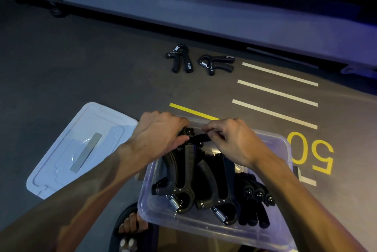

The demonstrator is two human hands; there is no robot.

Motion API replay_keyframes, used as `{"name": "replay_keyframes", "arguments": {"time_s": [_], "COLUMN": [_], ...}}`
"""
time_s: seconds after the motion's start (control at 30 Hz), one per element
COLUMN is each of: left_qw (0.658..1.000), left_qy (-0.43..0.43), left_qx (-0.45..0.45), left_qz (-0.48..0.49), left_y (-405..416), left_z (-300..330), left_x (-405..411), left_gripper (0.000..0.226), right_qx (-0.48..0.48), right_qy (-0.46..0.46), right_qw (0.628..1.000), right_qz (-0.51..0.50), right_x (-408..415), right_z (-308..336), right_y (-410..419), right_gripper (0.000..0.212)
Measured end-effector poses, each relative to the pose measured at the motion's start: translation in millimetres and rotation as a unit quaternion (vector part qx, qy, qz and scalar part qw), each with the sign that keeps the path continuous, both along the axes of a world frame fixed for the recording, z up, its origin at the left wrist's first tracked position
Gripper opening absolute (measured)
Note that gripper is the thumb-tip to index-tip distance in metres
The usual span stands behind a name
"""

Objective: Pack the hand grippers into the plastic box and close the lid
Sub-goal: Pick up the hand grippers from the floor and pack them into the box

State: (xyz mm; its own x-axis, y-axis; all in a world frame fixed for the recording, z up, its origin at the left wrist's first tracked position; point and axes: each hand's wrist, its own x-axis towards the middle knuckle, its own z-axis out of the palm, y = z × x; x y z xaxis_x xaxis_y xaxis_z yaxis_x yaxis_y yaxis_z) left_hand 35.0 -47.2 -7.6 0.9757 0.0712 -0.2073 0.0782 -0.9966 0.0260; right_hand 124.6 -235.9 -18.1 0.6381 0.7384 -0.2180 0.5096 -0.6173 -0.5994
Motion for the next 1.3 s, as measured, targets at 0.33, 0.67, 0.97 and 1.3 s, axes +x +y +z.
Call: {"name": "replay_keyframes", "arguments": {"time_s": [0.33,0.67,0.97,1.3], "left_qw": [0.968,0.852,0.936,0.884], "left_qy": [-0.177,-0.226,-0.091,-0.102], "left_qx": [-0.170,-0.469,-0.338,-0.444], "left_qz": [0.059,0.056,-0.023,0.099], "left_y": [3.0,-17.4,7.5,11.2], "left_z": [55.1,69.3,50.0,18.2], "left_x": [-11.4,-9.3,4.4,-7.8], "left_gripper": [0.033,0.018,0.042,0.023], "right_qx": [0.063,0.193,0.108,0.093], "right_qy": [0.091,0.202,-0.073,-0.105], "right_qw": [0.974,0.954,0.983,0.988], "right_qz": [-0.197,-0.105,0.127,0.071], "right_x": [4.5,23.7,34.2,26.1], "right_z": [33.9,77.2,126.8,101.1], "right_y": [-13.6,-20.5,-11.5,-21.7], "right_gripper": [0.048,0.023,0.020,0.042]}}
